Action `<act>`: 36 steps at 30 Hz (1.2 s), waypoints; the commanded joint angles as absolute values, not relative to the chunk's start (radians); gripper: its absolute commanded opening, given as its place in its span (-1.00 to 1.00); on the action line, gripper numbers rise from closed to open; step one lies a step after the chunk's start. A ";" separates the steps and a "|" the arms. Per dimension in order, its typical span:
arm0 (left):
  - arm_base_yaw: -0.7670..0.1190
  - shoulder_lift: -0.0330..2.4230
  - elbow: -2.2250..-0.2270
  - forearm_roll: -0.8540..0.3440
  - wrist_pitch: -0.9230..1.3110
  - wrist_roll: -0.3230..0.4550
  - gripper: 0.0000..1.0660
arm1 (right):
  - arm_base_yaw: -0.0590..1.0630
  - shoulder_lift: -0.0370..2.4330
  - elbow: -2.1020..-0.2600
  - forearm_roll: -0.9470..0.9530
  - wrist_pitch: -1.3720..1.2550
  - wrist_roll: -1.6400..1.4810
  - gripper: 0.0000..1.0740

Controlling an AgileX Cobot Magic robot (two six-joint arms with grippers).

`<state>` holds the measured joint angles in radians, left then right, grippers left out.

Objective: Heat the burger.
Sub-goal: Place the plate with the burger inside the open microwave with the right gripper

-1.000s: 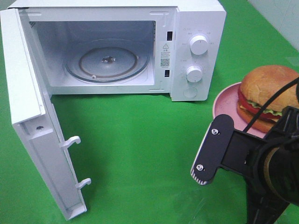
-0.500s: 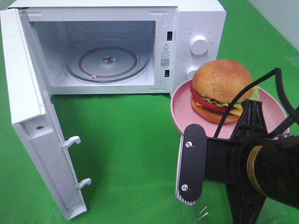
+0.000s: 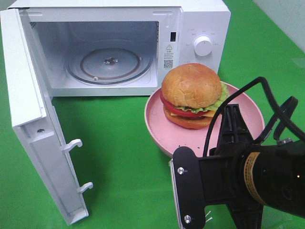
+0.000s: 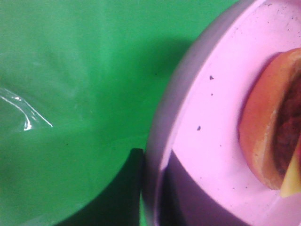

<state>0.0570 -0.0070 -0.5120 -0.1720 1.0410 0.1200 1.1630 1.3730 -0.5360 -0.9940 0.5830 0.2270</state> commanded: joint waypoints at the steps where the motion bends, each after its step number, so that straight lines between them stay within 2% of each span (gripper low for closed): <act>1: 0.058 -0.024 -0.509 -0.176 1.036 0.120 0.84 | 1.160 1.364 -0.542 -1.060 0.550 0.130 -0.95; 12: 0.058 -0.024 -0.509 -0.176 1.036 0.120 0.84 | 1.157 1.364 -0.542 -1.059 0.496 0.016 -0.95; 16: 0.058 -0.024 -0.509 -0.176 1.036 0.120 0.84 | 1.111 1.364 -0.542 -1.027 0.449 -0.055 -0.95; 18: 0.058 -0.024 -0.509 -0.176 1.036 0.120 0.84 | 1.051 1.364 -0.542 -0.990 0.414 -0.142 -1.00; 25: 0.058 -0.024 -0.509 -0.176 1.036 0.120 0.84 | 0.993 1.364 -0.542 -0.958 0.338 -0.260 -1.00; 31: 0.058 -0.024 -0.509 -0.176 1.036 0.120 0.84 | 0.939 1.364 -0.561 -0.837 0.243 -0.563 -1.00; 34: 0.058 -0.024 -0.509 -0.176 1.036 0.120 0.84 | 0.937 1.364 -0.565 -0.809 0.236 -0.609 -1.00; 36: 0.058 -0.024 -0.509 -0.176 1.036 0.120 0.84 | 0.912 1.364 -0.593 -0.671 0.204 -0.776 -1.00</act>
<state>0.0570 -0.0070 -0.5120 -0.1720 1.0410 0.1200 0.9310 1.3750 -0.5590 -0.7390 0.2700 -0.6490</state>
